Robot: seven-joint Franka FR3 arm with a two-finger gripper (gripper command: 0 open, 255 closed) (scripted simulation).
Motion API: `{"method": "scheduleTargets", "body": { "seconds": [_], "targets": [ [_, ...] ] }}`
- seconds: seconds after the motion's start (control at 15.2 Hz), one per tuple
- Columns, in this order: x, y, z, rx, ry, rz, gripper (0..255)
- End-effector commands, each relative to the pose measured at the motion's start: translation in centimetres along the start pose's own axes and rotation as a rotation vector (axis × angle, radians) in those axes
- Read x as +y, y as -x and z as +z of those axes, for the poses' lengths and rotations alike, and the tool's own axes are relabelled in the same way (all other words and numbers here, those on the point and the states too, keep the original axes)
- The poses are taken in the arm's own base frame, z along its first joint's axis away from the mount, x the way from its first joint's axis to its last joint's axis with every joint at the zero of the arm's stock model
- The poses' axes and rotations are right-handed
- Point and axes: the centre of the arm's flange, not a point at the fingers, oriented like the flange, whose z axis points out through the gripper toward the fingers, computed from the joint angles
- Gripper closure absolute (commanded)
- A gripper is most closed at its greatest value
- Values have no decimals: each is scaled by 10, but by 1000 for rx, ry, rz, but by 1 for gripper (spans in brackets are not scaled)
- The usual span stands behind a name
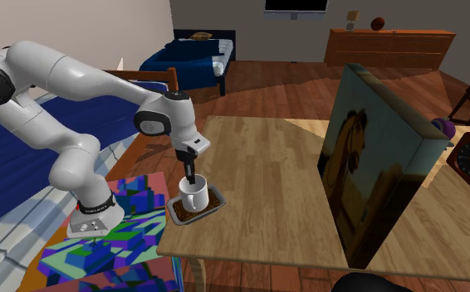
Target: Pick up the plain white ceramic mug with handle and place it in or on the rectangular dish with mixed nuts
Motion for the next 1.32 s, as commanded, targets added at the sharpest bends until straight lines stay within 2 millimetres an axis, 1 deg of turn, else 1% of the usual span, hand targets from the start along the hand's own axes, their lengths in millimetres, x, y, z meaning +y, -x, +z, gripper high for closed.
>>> {"method": "scheduleTargets", "body": {
  "seconds": [0.0,0.07,0.13,0.46,0.66,0.73,1.25],
  "targets": [
    [0,0,0,1,0,0,255],
    [0,0,0,1,0,0,255],
    [0,0,0,1,0,0,0],
    [0,0,0,1,0,0,0],
    [0,0,-40,1,0,0,0],
    [0,0,-50,1,0,0,0],
    [0,0,-50,1,0,0,0]
  ]
}}
